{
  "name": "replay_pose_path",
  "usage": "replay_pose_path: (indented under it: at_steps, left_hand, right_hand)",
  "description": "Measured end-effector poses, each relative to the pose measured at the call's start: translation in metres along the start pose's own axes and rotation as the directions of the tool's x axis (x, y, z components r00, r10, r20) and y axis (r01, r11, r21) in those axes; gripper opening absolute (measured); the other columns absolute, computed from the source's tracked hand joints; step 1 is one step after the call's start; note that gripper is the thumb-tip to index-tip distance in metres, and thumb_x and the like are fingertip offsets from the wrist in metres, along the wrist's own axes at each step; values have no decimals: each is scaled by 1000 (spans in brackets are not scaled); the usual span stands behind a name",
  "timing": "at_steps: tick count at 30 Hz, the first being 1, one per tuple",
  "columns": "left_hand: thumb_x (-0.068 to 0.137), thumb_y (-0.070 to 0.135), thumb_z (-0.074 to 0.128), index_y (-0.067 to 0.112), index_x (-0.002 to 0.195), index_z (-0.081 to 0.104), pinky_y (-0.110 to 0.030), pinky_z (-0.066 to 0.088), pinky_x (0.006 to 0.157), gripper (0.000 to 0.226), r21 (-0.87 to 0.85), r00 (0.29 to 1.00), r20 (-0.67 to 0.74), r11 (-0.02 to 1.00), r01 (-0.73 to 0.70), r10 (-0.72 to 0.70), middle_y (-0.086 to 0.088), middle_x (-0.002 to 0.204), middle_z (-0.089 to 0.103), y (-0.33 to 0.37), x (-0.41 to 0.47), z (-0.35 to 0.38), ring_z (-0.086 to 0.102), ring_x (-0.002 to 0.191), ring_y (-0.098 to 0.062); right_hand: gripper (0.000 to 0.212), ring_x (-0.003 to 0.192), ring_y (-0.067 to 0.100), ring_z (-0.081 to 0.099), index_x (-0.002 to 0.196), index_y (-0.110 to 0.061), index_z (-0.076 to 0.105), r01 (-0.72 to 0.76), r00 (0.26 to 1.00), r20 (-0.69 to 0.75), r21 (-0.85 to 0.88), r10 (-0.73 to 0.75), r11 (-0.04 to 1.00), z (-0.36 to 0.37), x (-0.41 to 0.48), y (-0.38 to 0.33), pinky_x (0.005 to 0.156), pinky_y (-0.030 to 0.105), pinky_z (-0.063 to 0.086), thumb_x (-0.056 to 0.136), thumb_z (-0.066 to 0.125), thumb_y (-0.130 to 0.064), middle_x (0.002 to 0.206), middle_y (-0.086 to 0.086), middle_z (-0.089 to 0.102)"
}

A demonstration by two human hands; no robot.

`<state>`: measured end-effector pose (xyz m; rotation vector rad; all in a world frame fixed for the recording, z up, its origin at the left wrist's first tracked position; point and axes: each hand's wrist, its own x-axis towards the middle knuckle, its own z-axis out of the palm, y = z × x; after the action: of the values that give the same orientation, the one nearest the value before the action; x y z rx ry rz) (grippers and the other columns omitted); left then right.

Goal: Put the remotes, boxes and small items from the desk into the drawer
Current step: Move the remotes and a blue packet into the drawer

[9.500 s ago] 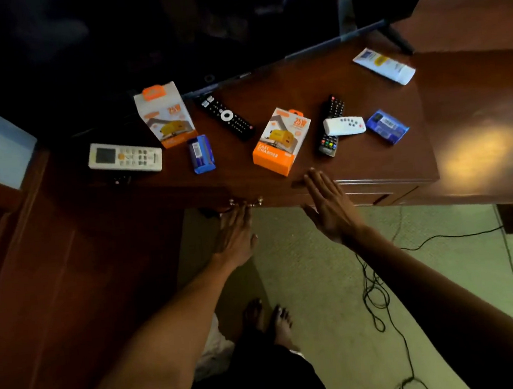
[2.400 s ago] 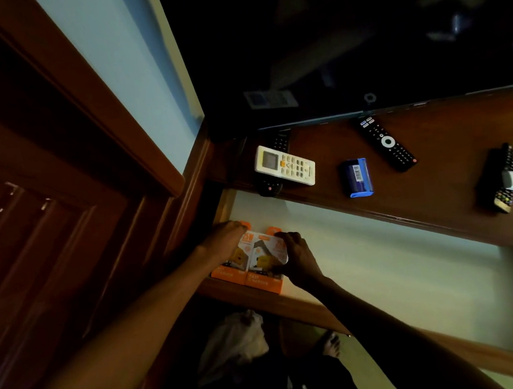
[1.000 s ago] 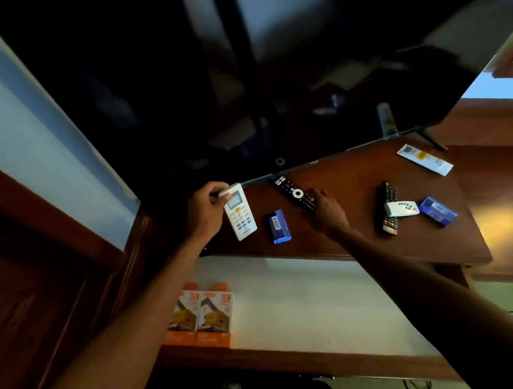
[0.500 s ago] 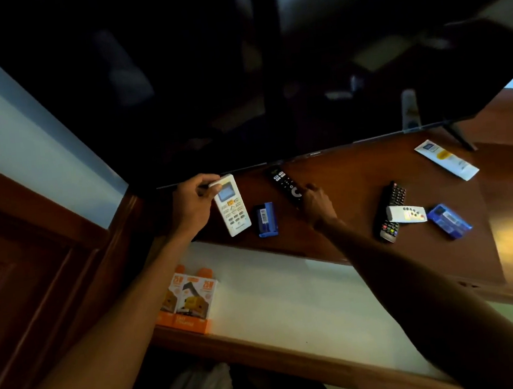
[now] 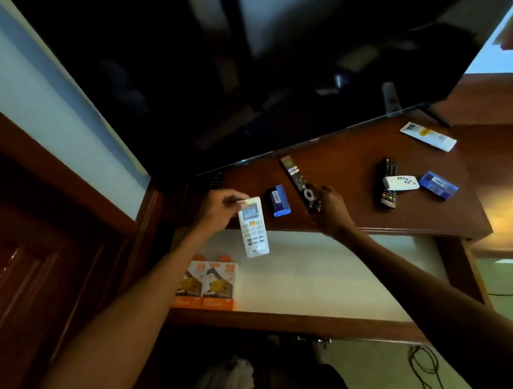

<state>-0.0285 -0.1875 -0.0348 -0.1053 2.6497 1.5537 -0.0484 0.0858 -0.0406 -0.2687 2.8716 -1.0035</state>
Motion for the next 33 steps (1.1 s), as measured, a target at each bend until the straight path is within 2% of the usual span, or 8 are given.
replay_pose_path:
  at_steps: [3, 6, 9, 12, 17, 24, 29, 33]
  left_hand:
    - [84, 1, 70, 3, 102, 74, -22, 52, 73, 18, 25, 999, 50, 1000, 9, -10, -4, 93, 72, -19, -19, 3, 63, 71, 12]
    - [83, 3, 71, 11, 99, 74, -28, 52, 76, 17, 30, 992, 107, 998, 59, -61, 5, 88, 71, -44, -37, 8, 65, 77, 1]
    - [83, 7, 73, 17, 96, 75, -34, 56, 79, 17, 36, 987, 132, 996, 83, -87, 1, 93, 73, -66, -53, 11, 69, 88, -16]
    - [83, 4, 71, 16, 94, 74, -35, 56, 80, 17, 38, 981, 144, 992, 122, -126, -4, 96, 73, -82, -57, 19, 69, 91, -20]
    - [85, 0, 66, 3, 99, 72, -15, 48, 70, 15, 163, 957, 238, 978, 128, -165, -8, 100, 71, -91, -48, 41, 66, 92, -17]
    - [86, 2, 66, 12, 94, 71, -29, 51, 83, 14, 296, 937, 300, 951, 86, -178, -6, 102, 73, -123, -33, 71, 66, 97, -17]
    - [87, 11, 66, 23, 92, 68, -39, 55, 83, 12, 484, 913, 331, 874, 53, -239, -5, 103, 71, -138, -27, 79, 67, 95, -22]
    - [89, 17, 65, 24, 98, 67, -46, 51, 88, 12, 597, 920, 298, 802, 29, -255, -7, 108, 66, -145, -26, 82, 61, 100, -26]
  right_hand:
    - [55, 96, 34, 59, 131, -15, 57, 51, 998, 47, 10, -51, 999, 17, -37, -12, 74, 24, 37, 79, 67, -1, 111, 15, 60]
    - [62, 101, 33, 61, 132, -16, 57, 31, 991, 133, 4, -32, 999, 33, -70, -10, 74, 22, 39, 74, 71, 1, 118, 15, 61]
    - [56, 98, 33, 60, 127, -15, 58, 14, 966, 260, -50, -1, 999, 47, -96, -2, 73, 32, 46, 75, 70, 1, 112, 16, 62]
    - [51, 94, 34, 60, 123, -16, 58, -18, 933, 356, -118, 59, 993, 67, -106, 12, 70, 31, 41, 76, 70, -2, 107, 15, 61]
    - [43, 100, 39, 59, 119, -11, 60, -151, 907, 375, -136, 193, 979, 99, -112, 28, 74, 36, 45, 77, 71, -7, 112, 19, 60]
    - [49, 105, 36, 58, 128, -9, 54, -253, 891, 349, -152, 291, 955, 145, -114, 44, 77, 32, 45, 81, 69, -11, 119, 18, 56]
    - [49, 105, 40, 57, 132, -9, 51, -289, 894, 333, -85, 300, 954, 163, -112, 49, 81, 38, 48, 85, 61, -10, 118, 20, 55]
    - [64, 108, 41, 57, 137, -11, 41, -294, 868, 391, -88, 305, 952, 173, -108, 44, 86, 43, 50, 80, 68, -13, 124, 19, 53]
